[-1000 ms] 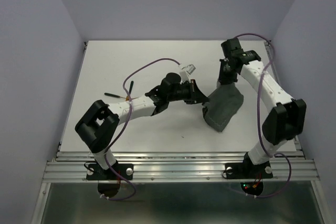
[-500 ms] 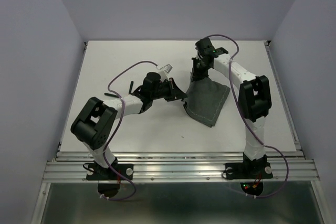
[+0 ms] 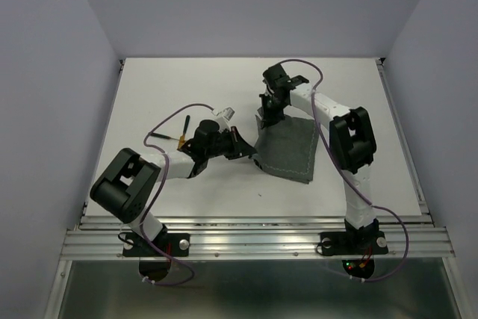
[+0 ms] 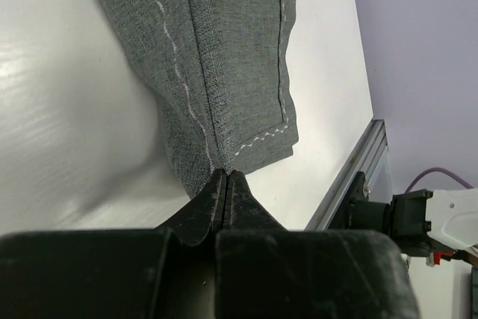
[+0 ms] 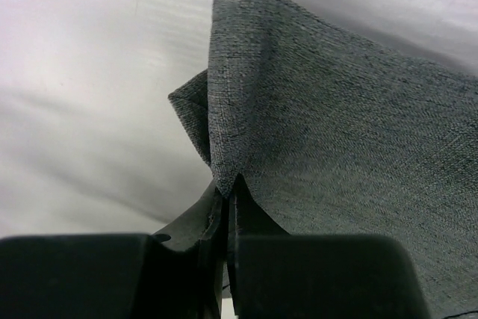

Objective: Fold the napkin into a case and place the utensils inside
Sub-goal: Turn over the upper triangle folded napkin at the center of the board.

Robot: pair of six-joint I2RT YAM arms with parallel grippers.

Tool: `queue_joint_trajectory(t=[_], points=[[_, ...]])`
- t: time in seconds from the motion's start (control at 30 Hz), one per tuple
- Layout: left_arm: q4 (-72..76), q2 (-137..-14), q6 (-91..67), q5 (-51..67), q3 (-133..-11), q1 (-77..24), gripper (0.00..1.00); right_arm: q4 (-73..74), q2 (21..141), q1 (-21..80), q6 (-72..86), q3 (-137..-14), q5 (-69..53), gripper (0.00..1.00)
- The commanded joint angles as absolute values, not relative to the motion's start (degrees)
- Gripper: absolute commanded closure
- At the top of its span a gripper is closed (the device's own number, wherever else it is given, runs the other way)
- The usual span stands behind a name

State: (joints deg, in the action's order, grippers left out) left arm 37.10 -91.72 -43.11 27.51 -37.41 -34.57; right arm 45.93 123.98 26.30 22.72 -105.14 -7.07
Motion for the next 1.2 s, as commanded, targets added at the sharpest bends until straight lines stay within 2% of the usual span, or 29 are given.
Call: queue_joint_trajectory(t=[0.0, 0.3, 0.4, 0.43, 0.47, 0.53, 0.57, 0.63, 0.67, 0.83, 0.9, 1.1, 1.17], points=[[32.17, -85.53, -44.64, 37.18, -31.04, -36.3, 1.0, 32.43, 121.47, 24.25, 21.01, -103.28, 3.34, 0.99], [32.43, -81.74, -45.09, 34.98, -25.76, -37.26, 1.0, 31.99, 120.76, 29.35, 22.32, -99.76, 3.69, 0.99], [32.34, -80.69, -45.44, 34.54, -24.35, -37.27, 0.73, 31.9, 120.32, 30.06, 22.76, -98.97, 3.78, 0.99], [32.26, -80.25, -45.53, 34.19, -24.0, -37.27, 0.61, 31.9, 120.24, 30.58, 22.76, -98.88, 3.87, 0.99], [31.73, -79.98, -45.53, 34.1, -23.47, -37.27, 0.37, 31.9, 120.41, 31.19, 22.85, -98.88, 3.69, 0.99], [30.85, -78.76, -45.09, 33.31, -22.68, -37.27, 0.22, 31.82, 120.5, 31.81, 22.85, -98.96, 3.08, 0.99], [30.5, -78.32, -44.91, 33.05, -22.5, -37.35, 0.16, 31.64, 120.59, 32.43, 22.94, -99.05, 2.64, 0.88], [28.92, -76.57, -44.48, 32.18, -21.98, -37.27, 0.14, 31.47, 120.5, 33.13, 23.11, -99.32, 1.58, 0.65], [28.13, -75.94, -44.3, 31.82, -21.89, -37.27, 0.14, 30.94, 120.24, 33.74, 23.29, -99.4, 1.32, 0.51], [22.25, -70.67, -43.33, 29.01, -21.97, -37.27, 0.14, 28.57, 117.87, 33.75, 24.69, -98.35, -2.72, 0.42], [18.56, -68.83, -42.28, 27.17, -23.2, -37.27, 0.14, 28.13, 116.37, 33.75, 25.05, -98.17, -2.99, 0.33], [10.65, -62.85, -39.82, 24.08, -28.29, -35.25, 0.17, 27.34, 108.48, 33.23, 28.47, -93.97, 4.47, 0.33], [10.11, -62.75, -39.55, 23.56, -30.13, -34.72, 0.22, 26.29, 105.4, 32.44, 30.14, -90.89, 5.44, 0.35]])
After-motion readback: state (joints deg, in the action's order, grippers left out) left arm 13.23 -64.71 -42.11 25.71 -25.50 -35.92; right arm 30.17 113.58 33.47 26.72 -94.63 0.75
